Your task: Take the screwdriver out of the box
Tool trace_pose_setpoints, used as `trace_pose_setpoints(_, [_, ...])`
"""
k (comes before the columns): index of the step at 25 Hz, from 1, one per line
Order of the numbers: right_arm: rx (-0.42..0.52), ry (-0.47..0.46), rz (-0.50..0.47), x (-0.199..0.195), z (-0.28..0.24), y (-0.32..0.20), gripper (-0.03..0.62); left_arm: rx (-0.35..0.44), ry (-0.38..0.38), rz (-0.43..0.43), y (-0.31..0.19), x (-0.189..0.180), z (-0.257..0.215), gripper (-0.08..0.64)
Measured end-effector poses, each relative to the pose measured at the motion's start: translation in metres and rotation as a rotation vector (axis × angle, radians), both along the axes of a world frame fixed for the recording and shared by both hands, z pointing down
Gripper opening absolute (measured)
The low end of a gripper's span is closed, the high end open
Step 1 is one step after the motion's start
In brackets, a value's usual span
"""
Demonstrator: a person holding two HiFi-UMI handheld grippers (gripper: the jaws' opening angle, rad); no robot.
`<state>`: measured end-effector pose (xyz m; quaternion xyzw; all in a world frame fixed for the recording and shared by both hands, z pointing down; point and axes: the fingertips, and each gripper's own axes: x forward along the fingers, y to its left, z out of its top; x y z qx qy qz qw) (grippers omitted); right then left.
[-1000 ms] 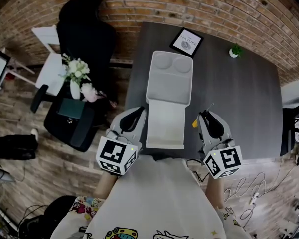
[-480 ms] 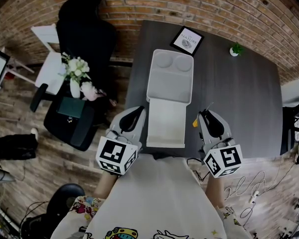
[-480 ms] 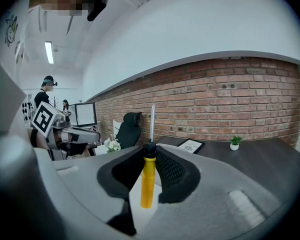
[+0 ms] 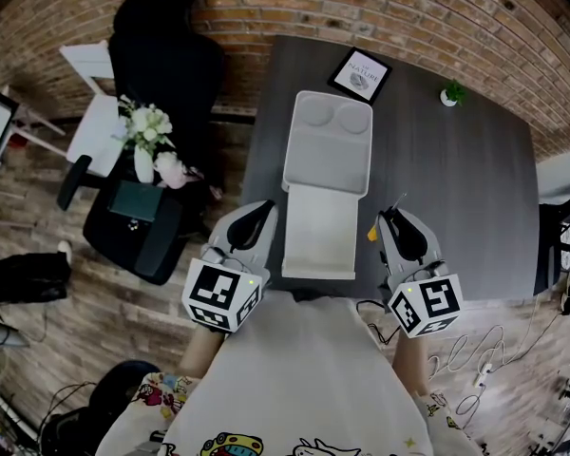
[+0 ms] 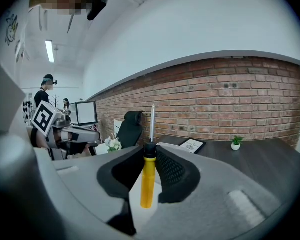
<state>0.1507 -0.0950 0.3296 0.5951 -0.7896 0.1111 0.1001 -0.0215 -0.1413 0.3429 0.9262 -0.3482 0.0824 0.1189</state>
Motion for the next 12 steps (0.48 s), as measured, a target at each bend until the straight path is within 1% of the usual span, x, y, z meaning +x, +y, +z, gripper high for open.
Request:
trace_pose_setpoints(5, [-0.007,-0.003,0.001,-0.003,0.0019,0.0013,0.075,0.013,-0.009,0.0,0.0016,-0.0032,0.0014,0.0])
trace_pose_setpoints(12, [-0.008,-0.008,0.006,-0.002,0.0042,0.0008,0.077,0.042,-0.028,0.021,0.0006,-0.0066,0.0031,-0.001])
